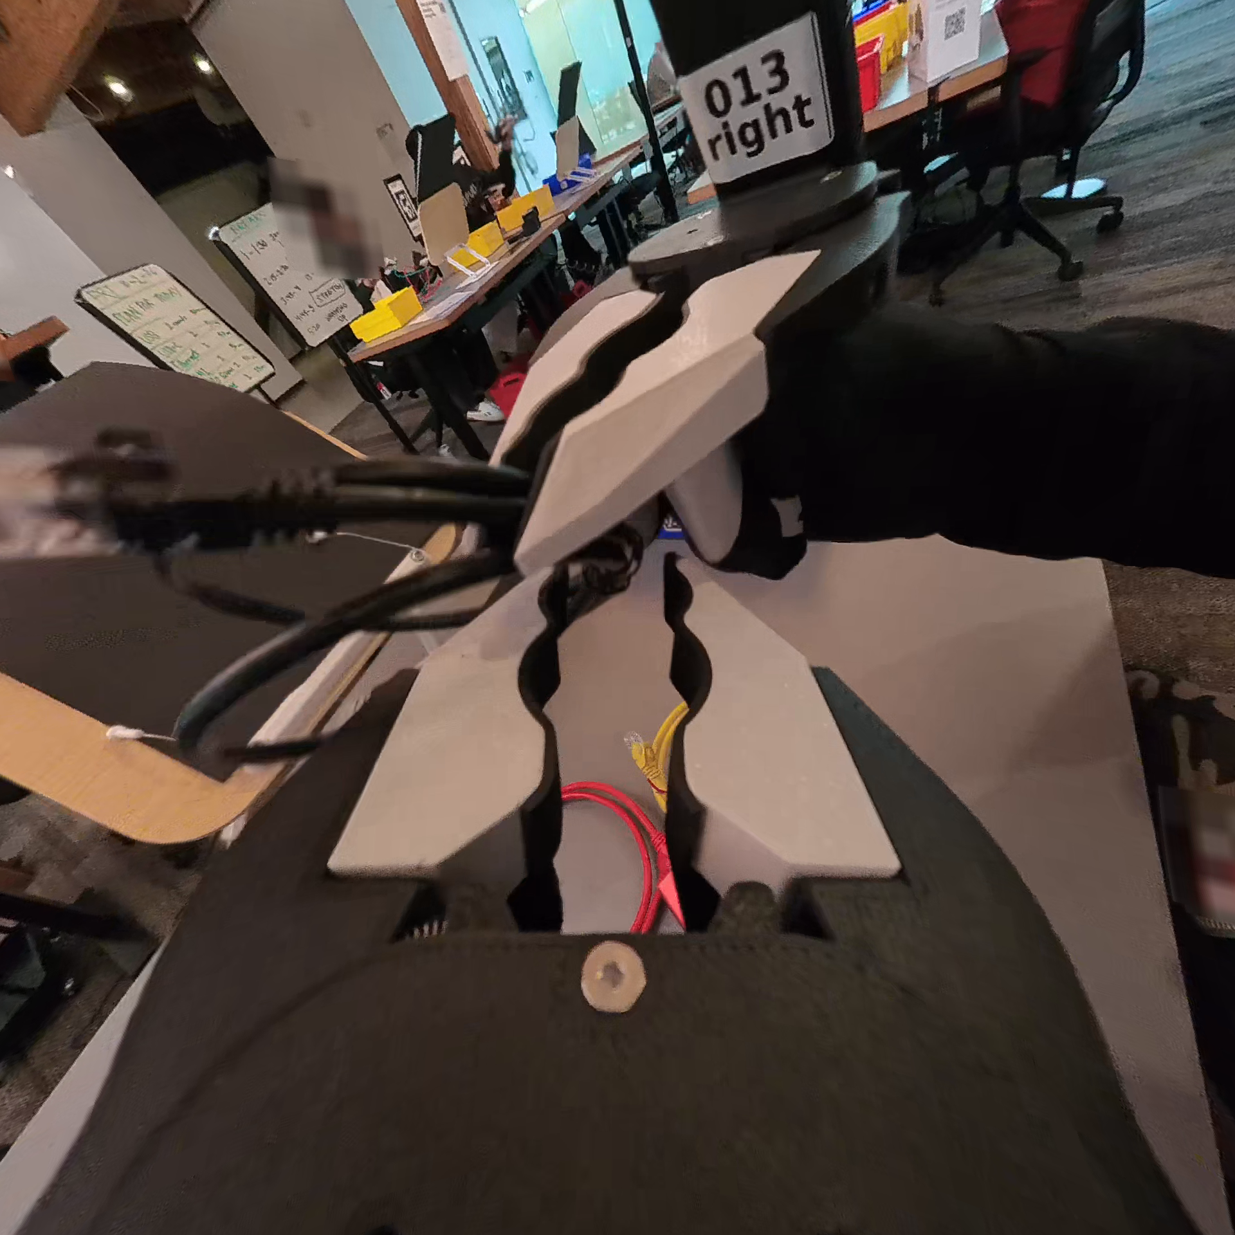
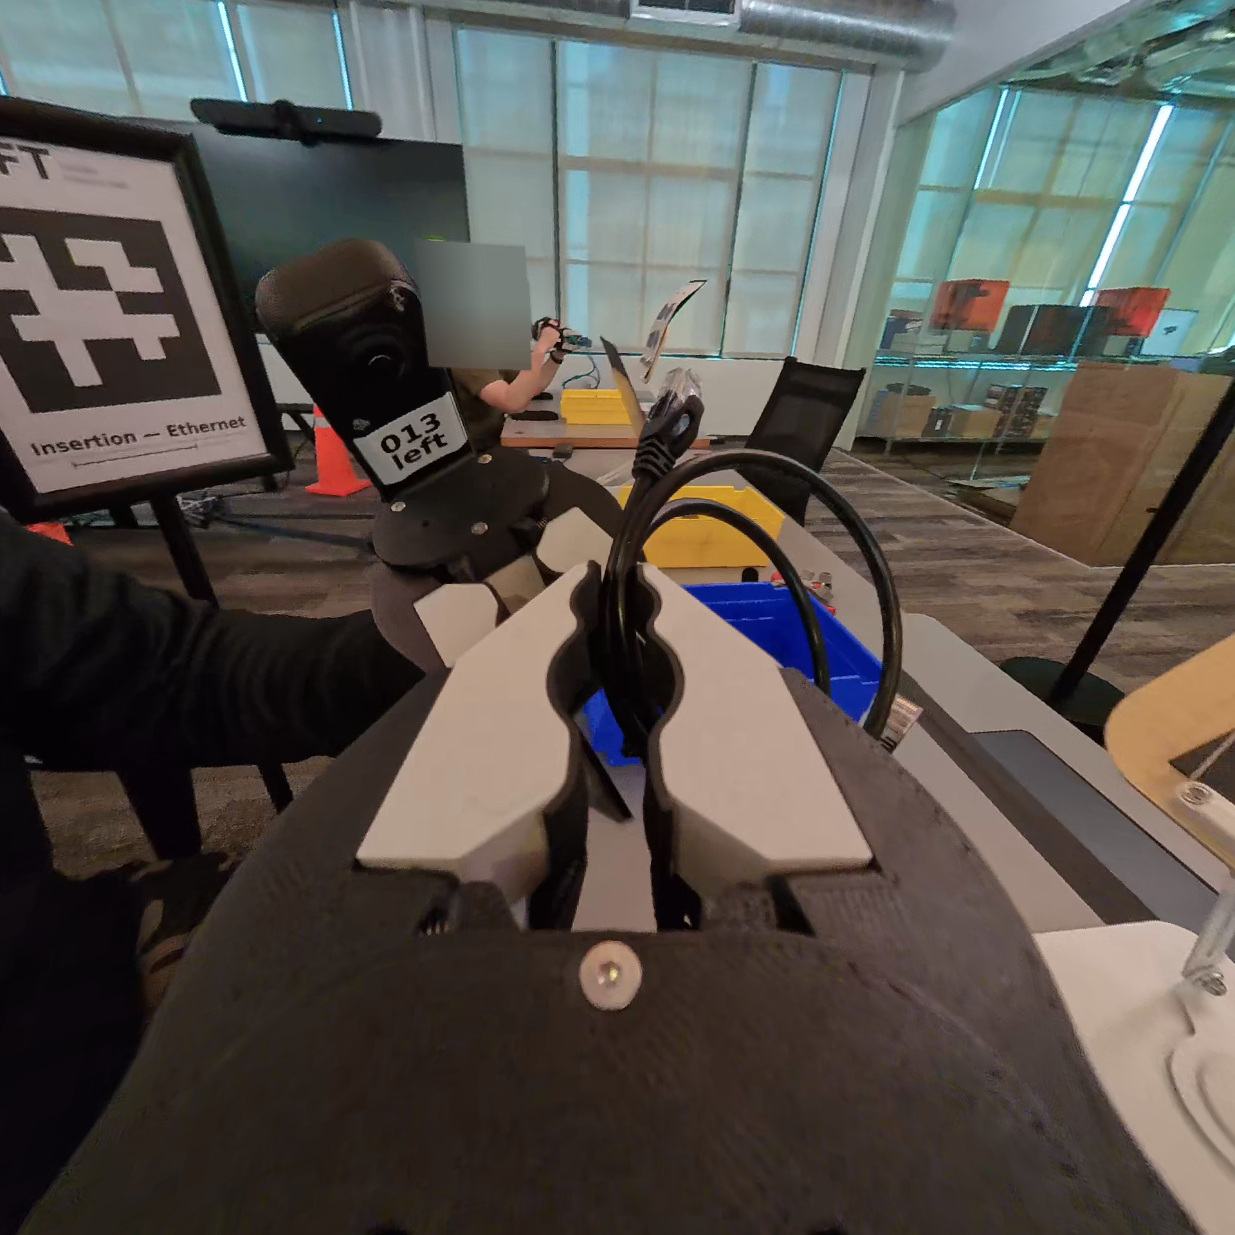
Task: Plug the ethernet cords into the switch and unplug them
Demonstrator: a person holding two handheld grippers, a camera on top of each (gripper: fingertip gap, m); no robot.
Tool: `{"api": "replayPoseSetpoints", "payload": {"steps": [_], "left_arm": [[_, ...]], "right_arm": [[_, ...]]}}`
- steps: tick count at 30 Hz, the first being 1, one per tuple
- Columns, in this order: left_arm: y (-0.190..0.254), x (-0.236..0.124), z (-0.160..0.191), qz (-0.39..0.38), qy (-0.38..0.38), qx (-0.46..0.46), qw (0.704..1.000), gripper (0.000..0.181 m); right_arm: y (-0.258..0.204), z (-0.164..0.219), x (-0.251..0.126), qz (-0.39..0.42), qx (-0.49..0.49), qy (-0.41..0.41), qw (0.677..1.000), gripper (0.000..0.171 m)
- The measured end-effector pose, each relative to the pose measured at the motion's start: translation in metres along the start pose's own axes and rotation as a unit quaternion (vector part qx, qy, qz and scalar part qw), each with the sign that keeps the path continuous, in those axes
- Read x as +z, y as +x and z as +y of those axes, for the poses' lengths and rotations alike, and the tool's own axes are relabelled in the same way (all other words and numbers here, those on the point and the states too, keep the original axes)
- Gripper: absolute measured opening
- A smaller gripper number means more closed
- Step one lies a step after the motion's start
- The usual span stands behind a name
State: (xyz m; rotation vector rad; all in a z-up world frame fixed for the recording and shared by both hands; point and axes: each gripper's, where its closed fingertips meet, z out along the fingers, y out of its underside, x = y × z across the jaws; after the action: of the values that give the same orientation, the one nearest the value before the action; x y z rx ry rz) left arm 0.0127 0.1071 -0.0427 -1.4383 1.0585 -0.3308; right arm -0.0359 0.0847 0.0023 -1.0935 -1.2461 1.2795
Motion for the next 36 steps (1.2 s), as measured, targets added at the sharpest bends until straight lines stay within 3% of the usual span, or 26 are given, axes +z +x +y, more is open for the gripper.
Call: {"api": "replayPoseSetpoints", "payload": {"steps": [3,8,11,14,24,30,36], "left_arm": [[-0.002,-0.013,0.000,0.014,0.000,0.005,1.000,0.026],[-0.030,-0.048,-0.012,-0.003,0.015,-0.014,1.000,0.027],[-0.040,-0.059,-0.017,0.004,0.033,-0.056,0.998,0.040],[-0.027,-0.054,-0.018,0.059,0.040,-0.082,0.994,0.048],[-0.017,-0.042,-0.008,0.125,0.043,-0.174,0.976,0.024],[-0.009,-0.040,-0.001,0.171,0.036,-0.210,0.962,0.026],[-0.002,-0.044,-0.014,0.213,0.077,-0.230,0.946,0.015]], "right_arm": [[0.009,-0.005,-0.015,0.019,-0.013,0.004,1.000,0.006],[0.009,0.023,-0.034,0.031,-0.138,-0.132,0.981,0.006],[0.007,0.032,-0.042,0.036,-0.190,-0.182,0.964,0.006],[0.003,0.032,-0.044,0.033,-0.210,-0.191,0.958,0.006],[-0.002,0.044,-0.043,0.027,-0.272,-0.232,0.934,0.006],[-0.008,0.042,-0.043,0.015,-0.284,-0.221,0.933,0.006],[-0.010,0.045,-0.044,0.007,-0.287,-0.228,0.930,0.005]]}}
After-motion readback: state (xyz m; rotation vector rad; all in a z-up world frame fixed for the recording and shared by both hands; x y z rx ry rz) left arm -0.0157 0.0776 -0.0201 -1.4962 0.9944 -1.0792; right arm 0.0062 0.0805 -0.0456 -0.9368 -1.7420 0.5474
